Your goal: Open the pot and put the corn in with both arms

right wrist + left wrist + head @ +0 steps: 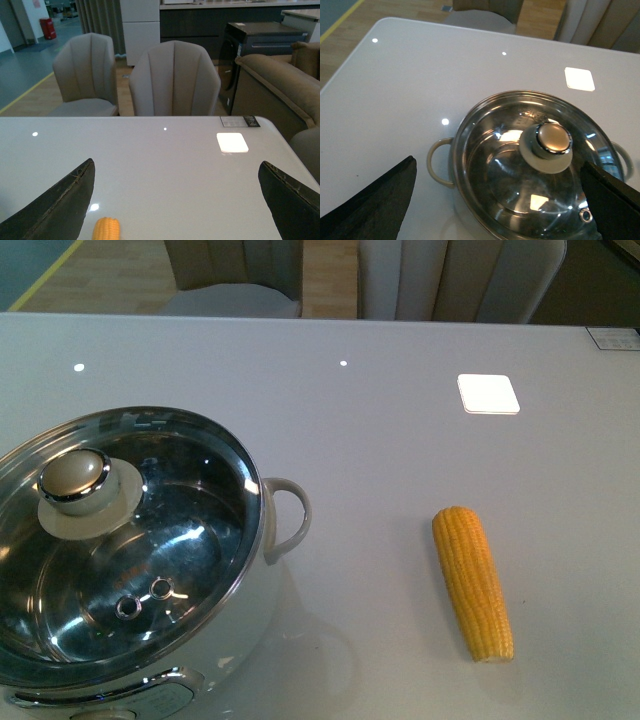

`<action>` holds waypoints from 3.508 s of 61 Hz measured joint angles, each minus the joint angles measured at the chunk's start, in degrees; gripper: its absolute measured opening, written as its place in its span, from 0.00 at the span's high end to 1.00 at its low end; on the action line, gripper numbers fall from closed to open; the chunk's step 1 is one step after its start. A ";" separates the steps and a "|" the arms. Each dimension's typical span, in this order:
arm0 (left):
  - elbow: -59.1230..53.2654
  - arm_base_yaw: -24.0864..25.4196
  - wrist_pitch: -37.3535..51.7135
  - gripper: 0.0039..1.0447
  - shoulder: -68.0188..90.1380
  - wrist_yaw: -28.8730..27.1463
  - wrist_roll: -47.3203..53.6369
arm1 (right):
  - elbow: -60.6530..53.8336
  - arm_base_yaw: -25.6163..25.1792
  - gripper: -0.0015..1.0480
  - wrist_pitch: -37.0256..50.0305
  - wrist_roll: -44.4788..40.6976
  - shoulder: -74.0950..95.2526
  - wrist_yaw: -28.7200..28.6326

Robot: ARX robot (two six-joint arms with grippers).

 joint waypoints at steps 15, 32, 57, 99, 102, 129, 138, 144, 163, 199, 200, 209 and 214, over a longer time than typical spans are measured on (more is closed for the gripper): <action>1.81 -12.98 17.92 0.07 20.65 -7.58 -3.08 | 0.00 0.00 0.08 0.02 0.00 0.00 0.00; 1.49 -16.85 46.07 0.07 52.41 -11.39 -7.65 | 0.00 0.00 0.08 0.00 0.00 0.00 0.00; 6.71 -13.90 63.36 0.07 80.19 -11.93 -7.13 | 0.00 0.00 0.08 0.00 0.00 0.00 0.00; 9.27 -15.78 69.02 0.42 86.64 -12.66 -2.14 | 0.00 0.00 0.08 0.00 0.00 0.00 0.00; 9.33 -15.87 69.05 0.49 86.64 -13.05 -2.23 | 0.00 0.00 0.08 0.00 0.00 0.00 0.00; 10.32 -15.37 63.84 0.60 83.30 -14.10 -1.73 | 0.00 0.00 0.08 0.00 0.00 0.00 0.00; 10.38 -14.67 60.54 0.60 80.54 -14.01 0.46 | 0.00 0.00 0.08 0.02 0.00 0.00 0.00; 10.71 -13.94 58.10 0.60 77.77 -14.10 1.29 | 0.00 0.00 0.08 0.00 0.00 0.00 0.00; 15.80 -8.04 49.53 0.60 64.67 -10.21 2.78 | 0.00 0.00 0.08 0.00 0.00 0.00 0.00; 12.63 42.21 66.99 0.60 74.40 14.45 14.84 | 0.00 0.00 0.08 0.00 0.00 0.00 0.00; 12.63 42.75 67.58 0.60 75.14 14.53 15.08 | 0.00 0.00 0.08 0.00 0.00 0.00 0.00; 12.63 46.82 75.28 0.60 86.84 14.93 15.69 | 0.00 0.00 0.08 0.00 0.00 0.00 0.00; 12.92 46.80 79.19 0.60 93.33 14.99 16.02 | 0.00 0.00 0.08 0.00 0.00 0.00 -0.02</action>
